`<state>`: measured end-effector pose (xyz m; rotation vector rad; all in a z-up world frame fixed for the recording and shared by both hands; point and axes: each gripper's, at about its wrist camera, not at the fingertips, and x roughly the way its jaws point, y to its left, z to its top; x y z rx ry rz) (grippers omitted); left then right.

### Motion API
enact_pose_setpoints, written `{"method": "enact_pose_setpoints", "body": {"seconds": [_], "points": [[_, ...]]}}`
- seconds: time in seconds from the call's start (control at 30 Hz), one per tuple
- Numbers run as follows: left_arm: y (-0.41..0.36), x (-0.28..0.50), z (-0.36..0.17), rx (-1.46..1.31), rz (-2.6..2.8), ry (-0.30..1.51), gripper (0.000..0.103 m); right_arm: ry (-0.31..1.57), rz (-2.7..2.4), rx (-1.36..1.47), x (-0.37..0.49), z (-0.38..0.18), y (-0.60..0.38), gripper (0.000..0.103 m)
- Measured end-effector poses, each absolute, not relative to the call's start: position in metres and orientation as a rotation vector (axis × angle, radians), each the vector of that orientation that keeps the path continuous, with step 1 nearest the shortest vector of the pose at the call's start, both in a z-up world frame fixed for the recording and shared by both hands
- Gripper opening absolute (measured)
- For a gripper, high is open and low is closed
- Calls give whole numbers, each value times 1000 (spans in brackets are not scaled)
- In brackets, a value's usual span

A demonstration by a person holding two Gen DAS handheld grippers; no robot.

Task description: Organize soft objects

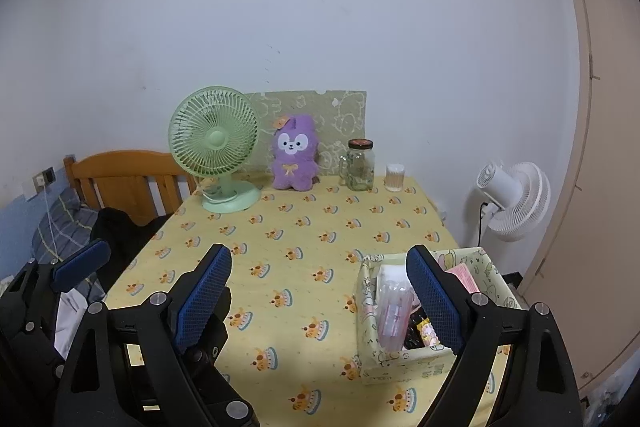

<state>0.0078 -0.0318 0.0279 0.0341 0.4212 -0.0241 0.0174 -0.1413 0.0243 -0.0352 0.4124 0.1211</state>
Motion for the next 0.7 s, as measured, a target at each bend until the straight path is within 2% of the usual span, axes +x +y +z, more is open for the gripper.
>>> {"method": "enact_pose_setpoints", "body": {"seconds": [0.13, 0.7], "points": [[-31, 6, 27, 23, -24, 415, 103, 408, 123, -38, 18, 24, -143, 95], [-19, 2, 31, -10, 4, 394, 103, 377, 104, -13, 18, 27, -148, 97]]}}
